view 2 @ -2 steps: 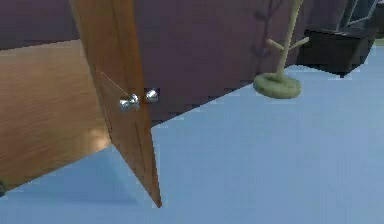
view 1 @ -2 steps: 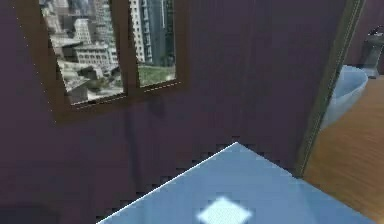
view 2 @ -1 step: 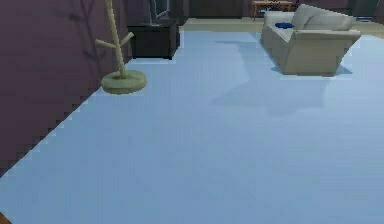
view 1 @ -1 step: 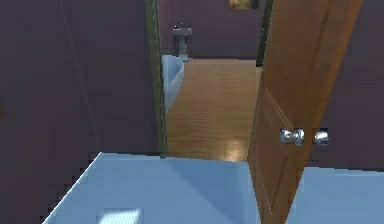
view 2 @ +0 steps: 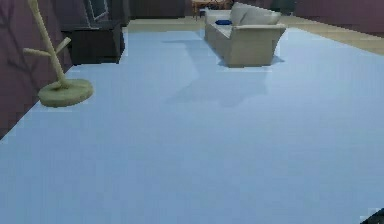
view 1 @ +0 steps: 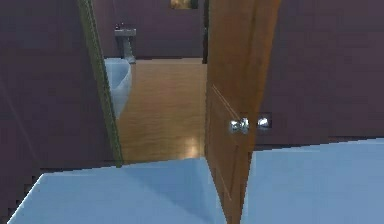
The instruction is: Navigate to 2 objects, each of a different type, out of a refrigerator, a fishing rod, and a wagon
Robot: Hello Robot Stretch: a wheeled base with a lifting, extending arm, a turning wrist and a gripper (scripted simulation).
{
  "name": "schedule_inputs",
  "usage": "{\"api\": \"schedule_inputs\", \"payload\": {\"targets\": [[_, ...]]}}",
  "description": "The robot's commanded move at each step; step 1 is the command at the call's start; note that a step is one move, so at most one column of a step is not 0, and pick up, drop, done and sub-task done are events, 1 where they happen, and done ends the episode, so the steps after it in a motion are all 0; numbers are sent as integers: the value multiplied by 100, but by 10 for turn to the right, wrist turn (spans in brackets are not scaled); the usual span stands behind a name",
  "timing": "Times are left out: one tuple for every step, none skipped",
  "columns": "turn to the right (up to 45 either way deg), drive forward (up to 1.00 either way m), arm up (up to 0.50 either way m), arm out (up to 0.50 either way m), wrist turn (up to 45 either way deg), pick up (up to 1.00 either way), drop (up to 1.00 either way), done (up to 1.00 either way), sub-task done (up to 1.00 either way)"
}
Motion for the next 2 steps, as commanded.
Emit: {"api": "schedule_inputs", "payload": {"targets": [[0, 5, 0, 0, 0, 0, 0, 0, 0], [-60, 0, 0, 0, 0, 0, 0, 0, 0]]}}
